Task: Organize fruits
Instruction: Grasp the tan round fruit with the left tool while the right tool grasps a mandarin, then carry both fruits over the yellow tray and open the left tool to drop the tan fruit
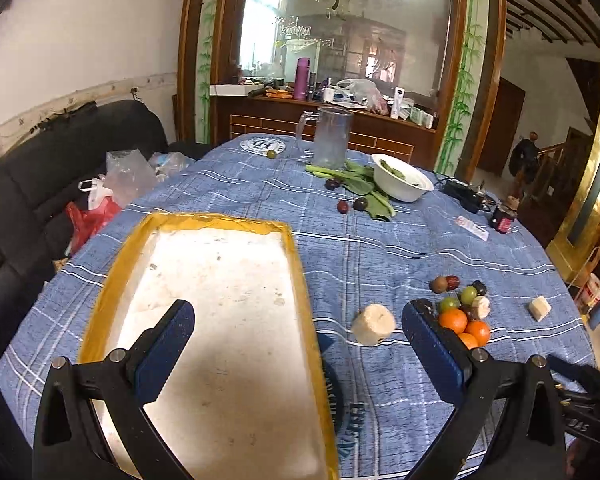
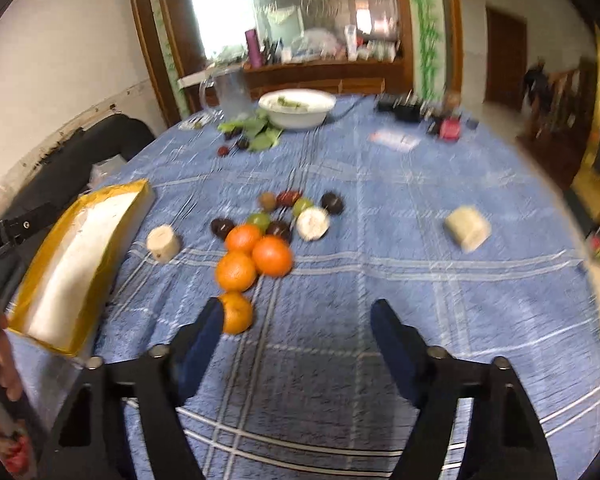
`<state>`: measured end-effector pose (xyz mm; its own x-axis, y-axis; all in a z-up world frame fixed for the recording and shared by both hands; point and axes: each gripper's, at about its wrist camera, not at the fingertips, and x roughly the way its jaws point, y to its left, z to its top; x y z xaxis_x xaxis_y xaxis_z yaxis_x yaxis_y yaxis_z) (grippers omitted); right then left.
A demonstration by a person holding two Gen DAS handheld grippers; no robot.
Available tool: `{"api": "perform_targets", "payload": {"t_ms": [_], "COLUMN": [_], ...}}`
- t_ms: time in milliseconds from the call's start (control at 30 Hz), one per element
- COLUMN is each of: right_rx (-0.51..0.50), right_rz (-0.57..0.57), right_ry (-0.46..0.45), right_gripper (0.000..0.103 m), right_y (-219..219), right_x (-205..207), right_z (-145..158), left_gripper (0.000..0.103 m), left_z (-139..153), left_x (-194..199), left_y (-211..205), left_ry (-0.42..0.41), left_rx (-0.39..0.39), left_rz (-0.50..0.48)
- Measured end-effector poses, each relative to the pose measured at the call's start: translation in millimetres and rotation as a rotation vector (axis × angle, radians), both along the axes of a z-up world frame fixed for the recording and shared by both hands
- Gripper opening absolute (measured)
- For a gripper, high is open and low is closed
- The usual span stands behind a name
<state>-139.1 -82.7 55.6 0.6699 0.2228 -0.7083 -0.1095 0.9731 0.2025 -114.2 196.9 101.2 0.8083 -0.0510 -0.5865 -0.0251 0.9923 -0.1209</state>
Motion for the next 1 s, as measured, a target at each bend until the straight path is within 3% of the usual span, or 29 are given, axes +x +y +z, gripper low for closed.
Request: {"api": "perform_targets", "payload": {"t_ms": [100,167,233,300,500,800,833,867,900,1000], "right_rx": [0.036,0.035,0.016,0.001,-0.048,0.009,0.019,0.024,0.029,0.030], "right_rz": [0.066,0.097,0.123,0.141,0.145,0.154,0.155,0.156,0.157,0.158], "right_ry": [0.061,0.083,0.102,0.110,0.115,0.109,0.110,0.110,0.111,0.111], "right_gripper": [0.066,0.066,0.066,0.064,0.038,0.037,0.037,0.037,0.037,0.037], "right_y": [13.3,24.5,35.9,44.2,53.4,45.9,44.8,44.0,43.1,43.9], "right_x": [13.8,18.1,24.9,28.5,33.6,34.3,35.0,34.7,34.6,36.6], "right_z": [-11.3,-16.2,-22.0,-25.9,-34.5,-37.5,-37.7,-37.7,-37.5,-38.4], "left_gripper": [0.103,0.095,0.073,0.064,0.063,0.062,0.058,0.043,0.036,0.036], "left_z": [-1.2,-2.4,-5.6,-10.2,-34.4,-74.1,-77.2,-81.6,-85.2,-84.1], "left_x": [2.8,5.3,13.7,23.8,55.2,94.0,95.8,96.8,96.6,91.7], "left_y": [-10.4,-18.7,-29.7,-40.8,-77.7,-93.8,-95.1,-96.8,-97.5,-93.7], "left_ry": [0.007,0.019,0.057,0.097,0.179,0.344,0.356,0.375,0.382,0.367], "left_rx": [-0.047,-0.064,-0.061,-0.064,0.097,0.156,0.161,0.183,0.221,0.199], "left_rz": [-0.067,-0.111,-0.157,-0.206,-0.266,-0.250,-0.247,-0.238,-0.213,-0.209]}}
